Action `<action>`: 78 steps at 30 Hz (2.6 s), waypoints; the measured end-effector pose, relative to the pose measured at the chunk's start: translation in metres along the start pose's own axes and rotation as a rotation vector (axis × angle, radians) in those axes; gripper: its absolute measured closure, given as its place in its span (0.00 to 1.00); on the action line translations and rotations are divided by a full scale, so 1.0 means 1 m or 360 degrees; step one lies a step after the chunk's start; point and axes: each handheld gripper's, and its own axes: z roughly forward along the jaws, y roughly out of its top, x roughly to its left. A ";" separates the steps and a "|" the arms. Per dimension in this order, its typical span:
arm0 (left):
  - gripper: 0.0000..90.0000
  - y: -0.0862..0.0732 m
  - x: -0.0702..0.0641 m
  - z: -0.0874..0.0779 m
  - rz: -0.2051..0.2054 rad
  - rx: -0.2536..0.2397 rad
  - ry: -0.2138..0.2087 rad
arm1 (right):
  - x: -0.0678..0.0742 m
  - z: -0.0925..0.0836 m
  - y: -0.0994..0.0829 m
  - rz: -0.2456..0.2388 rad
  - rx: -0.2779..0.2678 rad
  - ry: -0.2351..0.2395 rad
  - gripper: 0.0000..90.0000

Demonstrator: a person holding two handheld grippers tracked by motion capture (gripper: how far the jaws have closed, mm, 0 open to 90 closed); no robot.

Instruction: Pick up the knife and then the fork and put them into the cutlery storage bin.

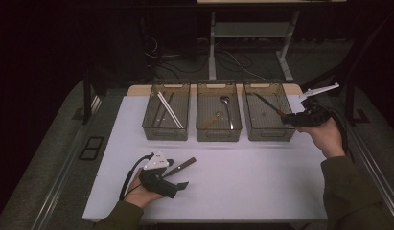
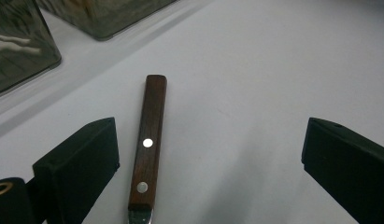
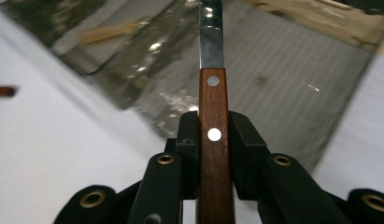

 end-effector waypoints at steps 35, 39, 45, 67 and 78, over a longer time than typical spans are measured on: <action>0.03 0.001 -0.002 0.000 0.0024 0.0005 -0.0030 | -0.018 0.080 0.027 0.0023 0.0321 -0.0201 0.69; 0.03 0.001 -0.002 0.000 0.0027 0.0005 -0.0022 | -0.017 0.067 0.025 0.0046 0.0191 -0.0157 0.59; 0.04 0.002 -0.002 0.000 0.0031 0.0029 0.0003 | -0.003 0.044 0.014 0.0023 0.0018 -0.0052 0.44; 0.04 0.003 0.003 0.000 0.0028 0.0084 0.0074 | 0.065 0.006 -0.068 -0.0242 -0.0261 0.0159 0.19; 0.05 0.004 0.006 0.001 0.0025 0.0110 0.0108 | 0.092 0.022 -0.111 -0.0214 -0.0232 0.0182 0.13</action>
